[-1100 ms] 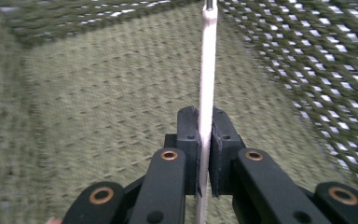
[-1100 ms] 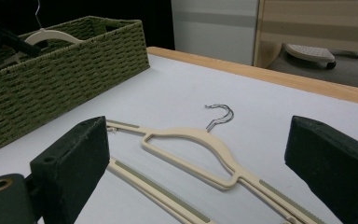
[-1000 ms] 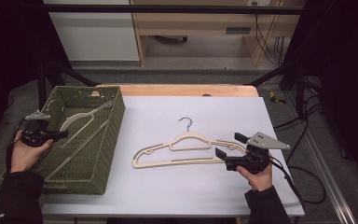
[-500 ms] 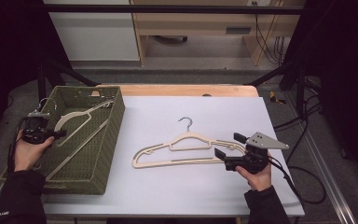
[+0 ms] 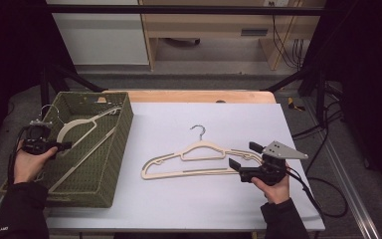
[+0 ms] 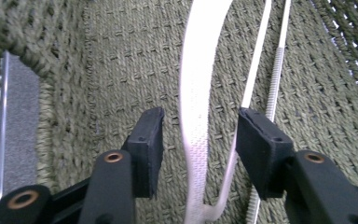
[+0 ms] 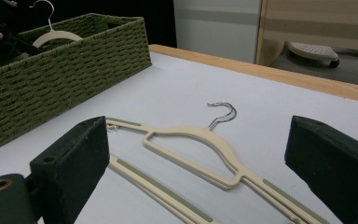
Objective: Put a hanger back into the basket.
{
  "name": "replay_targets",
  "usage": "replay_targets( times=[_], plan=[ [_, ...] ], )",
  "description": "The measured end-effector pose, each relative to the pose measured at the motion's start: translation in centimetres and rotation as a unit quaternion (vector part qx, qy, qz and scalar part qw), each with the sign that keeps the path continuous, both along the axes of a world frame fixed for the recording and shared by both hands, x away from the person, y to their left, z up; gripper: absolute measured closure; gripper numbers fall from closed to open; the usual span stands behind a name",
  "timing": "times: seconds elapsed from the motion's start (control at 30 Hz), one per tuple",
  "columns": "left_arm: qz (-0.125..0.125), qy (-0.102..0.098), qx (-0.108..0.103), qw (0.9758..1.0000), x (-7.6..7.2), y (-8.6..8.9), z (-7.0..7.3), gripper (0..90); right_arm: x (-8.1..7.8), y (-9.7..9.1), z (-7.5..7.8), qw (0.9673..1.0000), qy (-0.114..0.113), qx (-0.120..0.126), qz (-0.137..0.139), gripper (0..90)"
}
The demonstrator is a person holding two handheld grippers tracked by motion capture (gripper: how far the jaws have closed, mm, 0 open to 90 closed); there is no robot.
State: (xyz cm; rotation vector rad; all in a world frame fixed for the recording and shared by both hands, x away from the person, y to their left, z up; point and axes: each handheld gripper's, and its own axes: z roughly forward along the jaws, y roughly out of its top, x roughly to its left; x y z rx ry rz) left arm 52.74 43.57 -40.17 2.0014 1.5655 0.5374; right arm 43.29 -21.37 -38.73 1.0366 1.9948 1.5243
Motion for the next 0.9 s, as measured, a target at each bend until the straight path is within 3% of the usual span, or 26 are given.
replay_targets(
  times=[0.07,0.3,0.5,0.73,0.9],
  plan=[
    [-0.003,-0.002,0.000,1.0000,-0.2,0.0,0.1,48.1,0.0,0.0,0.0,1.0000,0.002,0.001,0.001,7.0],
    [-0.019,-0.044,-0.016,0.9987,-1.6,0.1,1.2,36.4,-0.1,-0.1,0.1,1.0000,0.001,0.002,0.000,7.0],
    [-0.036,-0.096,-0.030,0.9942,-3.7,-0.9,3.3,25.5,-0.1,-0.1,0.1,1.0000,0.001,0.001,-0.001,7.0],
    [-0.080,-0.151,-0.049,0.9841,-6.1,-3.9,6.1,16.1,-0.2,-0.2,0.2,1.0000,-0.001,0.000,-0.003,6.8],
    [-0.116,-0.188,-0.073,0.9726,-7.6,-7.0,7.7,14.4,-0.2,-0.3,0.2,1.0000,-0.003,0.000,-0.001,6.6]
  ],
)
